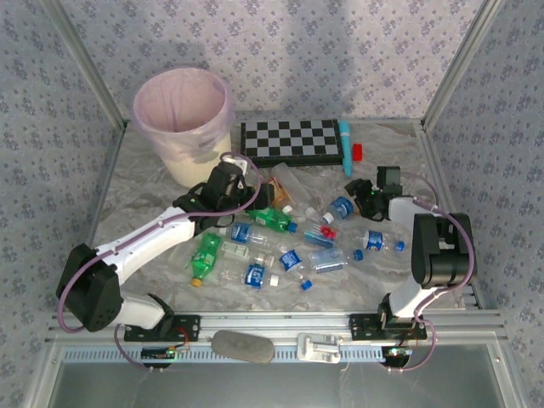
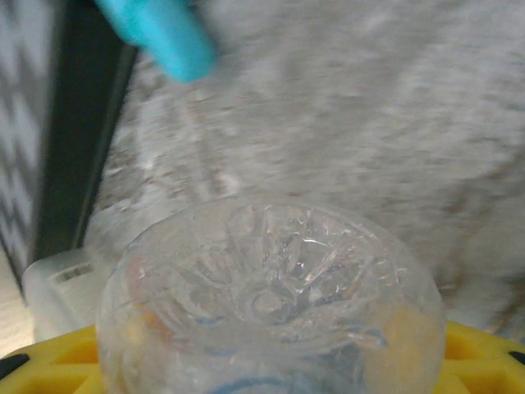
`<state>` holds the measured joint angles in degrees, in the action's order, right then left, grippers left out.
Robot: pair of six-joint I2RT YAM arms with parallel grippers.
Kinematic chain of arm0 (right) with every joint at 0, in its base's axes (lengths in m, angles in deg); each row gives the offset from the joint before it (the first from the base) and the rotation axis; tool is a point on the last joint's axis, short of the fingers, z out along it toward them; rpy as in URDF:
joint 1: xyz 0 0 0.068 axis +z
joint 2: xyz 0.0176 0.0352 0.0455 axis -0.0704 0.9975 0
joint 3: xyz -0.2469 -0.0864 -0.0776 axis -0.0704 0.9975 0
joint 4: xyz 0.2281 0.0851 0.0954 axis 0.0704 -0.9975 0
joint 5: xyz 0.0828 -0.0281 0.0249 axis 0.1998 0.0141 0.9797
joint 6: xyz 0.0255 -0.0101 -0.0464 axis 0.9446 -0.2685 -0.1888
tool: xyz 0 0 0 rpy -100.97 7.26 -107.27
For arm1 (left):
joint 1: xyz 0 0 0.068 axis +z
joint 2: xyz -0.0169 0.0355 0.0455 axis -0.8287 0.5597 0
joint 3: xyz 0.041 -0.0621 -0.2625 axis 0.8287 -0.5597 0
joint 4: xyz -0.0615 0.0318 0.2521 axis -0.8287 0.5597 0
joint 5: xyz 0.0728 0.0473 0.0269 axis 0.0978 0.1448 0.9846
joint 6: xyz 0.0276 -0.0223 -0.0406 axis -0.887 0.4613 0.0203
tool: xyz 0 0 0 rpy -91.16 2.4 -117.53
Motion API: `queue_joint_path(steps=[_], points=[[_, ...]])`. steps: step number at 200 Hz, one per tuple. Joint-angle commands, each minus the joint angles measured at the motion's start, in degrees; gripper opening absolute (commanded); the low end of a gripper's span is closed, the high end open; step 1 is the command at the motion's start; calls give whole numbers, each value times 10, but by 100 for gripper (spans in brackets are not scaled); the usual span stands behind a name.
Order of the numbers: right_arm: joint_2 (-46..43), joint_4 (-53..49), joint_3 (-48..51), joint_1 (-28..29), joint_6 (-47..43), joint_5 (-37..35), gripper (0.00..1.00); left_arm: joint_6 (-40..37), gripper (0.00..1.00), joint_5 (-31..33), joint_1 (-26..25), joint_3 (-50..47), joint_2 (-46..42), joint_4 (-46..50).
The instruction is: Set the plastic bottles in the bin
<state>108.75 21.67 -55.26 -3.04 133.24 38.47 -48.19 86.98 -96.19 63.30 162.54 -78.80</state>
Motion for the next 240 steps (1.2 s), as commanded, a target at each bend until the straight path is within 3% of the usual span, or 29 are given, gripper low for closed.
queue_joint_path(steps=[1, 63, 136, 240], points=[[-56, -13, -47, 26, -61, 1, 53, -11, 100, -59, 5, 5, -20, -49], [-113, -74, -114, 129, -135, 18, 51, -12, 100, -225, 25, -13, -9, -171], [-92, -109, -194, 202, -161, 70, 51, -22, 100, -376, 22, 18, 47, -193], [-75, -118, -212, 242, -160, 106, 50, -20, 100, -378, 13, 56, 104, -173]])
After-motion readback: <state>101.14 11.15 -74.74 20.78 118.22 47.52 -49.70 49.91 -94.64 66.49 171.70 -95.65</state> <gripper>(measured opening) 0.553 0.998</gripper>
